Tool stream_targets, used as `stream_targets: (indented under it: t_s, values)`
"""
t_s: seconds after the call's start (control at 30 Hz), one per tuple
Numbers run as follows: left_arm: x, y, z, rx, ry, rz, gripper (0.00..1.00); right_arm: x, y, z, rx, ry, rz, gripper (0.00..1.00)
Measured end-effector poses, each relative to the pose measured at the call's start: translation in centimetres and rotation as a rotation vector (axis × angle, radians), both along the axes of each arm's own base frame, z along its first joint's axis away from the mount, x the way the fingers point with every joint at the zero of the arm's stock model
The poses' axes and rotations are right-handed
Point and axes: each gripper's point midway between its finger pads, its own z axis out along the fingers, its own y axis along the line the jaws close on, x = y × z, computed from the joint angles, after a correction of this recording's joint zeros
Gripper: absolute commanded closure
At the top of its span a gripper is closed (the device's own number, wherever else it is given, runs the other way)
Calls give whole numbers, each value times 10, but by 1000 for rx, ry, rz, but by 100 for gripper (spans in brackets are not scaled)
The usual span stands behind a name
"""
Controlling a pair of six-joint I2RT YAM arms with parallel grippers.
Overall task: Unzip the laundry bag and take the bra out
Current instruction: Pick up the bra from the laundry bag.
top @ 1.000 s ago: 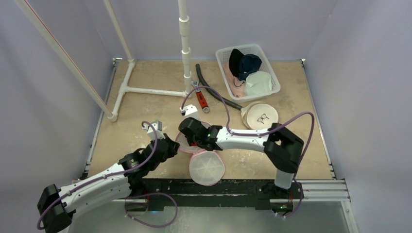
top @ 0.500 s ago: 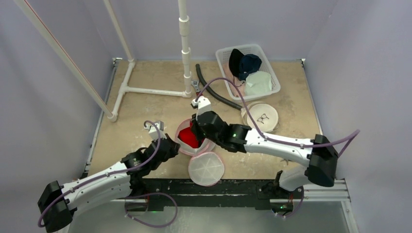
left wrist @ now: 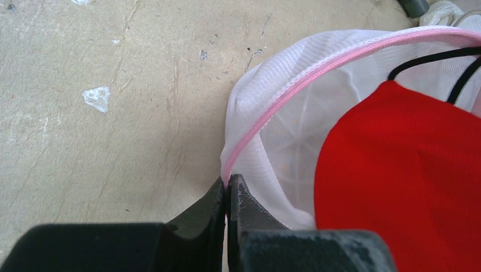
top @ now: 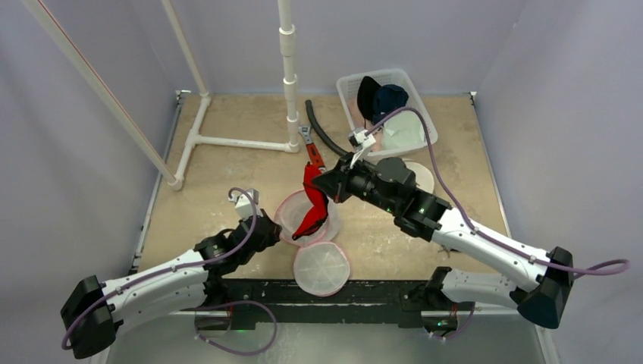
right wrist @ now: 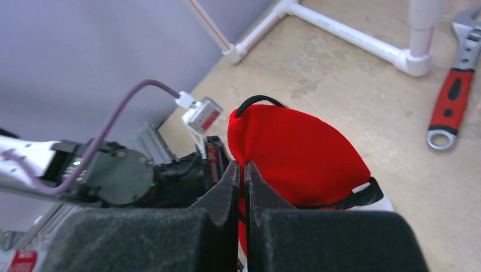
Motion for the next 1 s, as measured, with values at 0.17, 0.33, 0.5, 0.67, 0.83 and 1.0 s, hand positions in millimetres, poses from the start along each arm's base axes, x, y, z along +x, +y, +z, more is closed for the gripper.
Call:
stream_targets:
  t_s: [0.17, 0.33, 0.5, 0.67, 0.83, 1.0]
  values:
    - [1, 0, 2, 1, -2, 3, 100, -11, 0, 25, 77, -28, 77, 100]
    - [5, -2, 25, -28, -40, 10, 99, -18, -3, 57, 129, -79, 106, 100]
    - [11, -2, 70, -78, -120, 19, 81, -23, -13, 98, 193, -155, 102, 100]
    - [16, 2, 124, -121, -216, 23, 57, -25, -23, 117, 218, -204, 81, 100]
    - [17, 6, 180, -145, -320, 4, 49, -17, -26, 115, 197, -227, 39, 100]
    - [18, 0, 222, -172, -424, -58, 41, 1, -36, 112, 188, -210, -82, 100]
